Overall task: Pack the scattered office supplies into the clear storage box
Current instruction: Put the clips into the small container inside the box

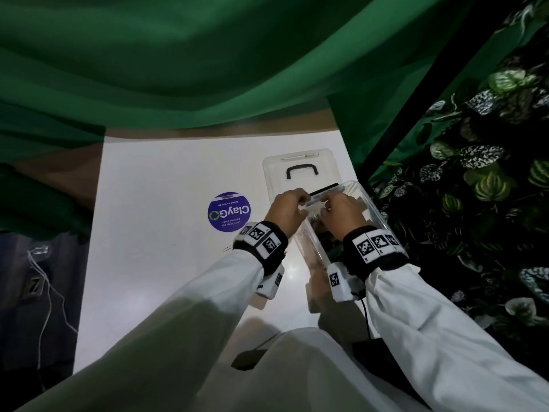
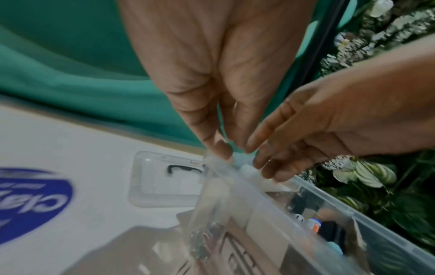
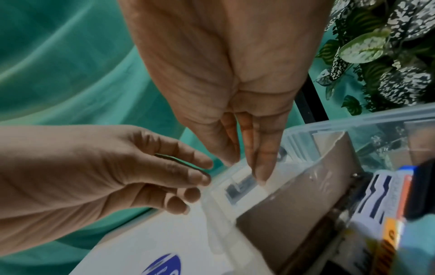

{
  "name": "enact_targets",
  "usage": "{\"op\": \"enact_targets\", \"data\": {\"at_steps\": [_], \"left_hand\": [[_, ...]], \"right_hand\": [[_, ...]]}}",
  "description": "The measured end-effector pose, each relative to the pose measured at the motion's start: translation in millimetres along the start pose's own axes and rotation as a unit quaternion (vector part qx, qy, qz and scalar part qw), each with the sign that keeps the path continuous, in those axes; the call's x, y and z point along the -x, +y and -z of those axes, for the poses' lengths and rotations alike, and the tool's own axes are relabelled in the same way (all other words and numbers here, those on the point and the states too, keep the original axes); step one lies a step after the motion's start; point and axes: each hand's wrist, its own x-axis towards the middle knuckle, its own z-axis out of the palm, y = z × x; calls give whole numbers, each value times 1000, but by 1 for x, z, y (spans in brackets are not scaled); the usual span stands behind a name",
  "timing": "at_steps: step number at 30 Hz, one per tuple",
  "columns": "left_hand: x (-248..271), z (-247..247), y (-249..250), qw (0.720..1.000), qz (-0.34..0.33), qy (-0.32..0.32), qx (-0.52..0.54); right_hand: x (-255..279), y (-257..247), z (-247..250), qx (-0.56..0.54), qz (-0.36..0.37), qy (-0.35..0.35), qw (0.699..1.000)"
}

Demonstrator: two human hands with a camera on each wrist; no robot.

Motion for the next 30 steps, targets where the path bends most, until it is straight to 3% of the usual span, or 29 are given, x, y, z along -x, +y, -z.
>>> {"op": "enact_targets", "data": {"at_steps": [4, 7, 9, 11, 13, 18, 20, 24, 27, 30], "left_hand": [[25, 20, -46, 998, 54, 20, 22], [53, 27, -99, 994, 108, -2, -26], [75, 28, -129, 989, 131, -19, -59], [92, 27, -154, 983, 152, -42, -91], [101, 28, -171, 975, 163, -74, -130], [112, 31, -195, 961, 166, -126, -183], [118, 33, -202, 958, 151, -151, -191], [128, 34, -210, 947, 107, -213, -215], [138, 42, -207, 945, 85, -199, -245], [153, 52, -209, 942, 142, -152, -263]], "right_hand": [[31, -16, -17, -103, 100, 98, 985], [53, -28, -61, -92, 159, -7, 983], [61, -32, -97, -12, 117, -119, 986], [55, -26, -124, 86, 58, -164, 981], [41, -17, -139, 154, 26, -154, 976], [37, -16, -160, 184, -5, -156, 970], [50, -21, -171, 182, 32, -161, 970], [79, -35, -189, 122, 173, -198, 957], [86, -41, -196, 55, 214, -195, 956], [83, -36, -199, 35, 161, -150, 975]]}}
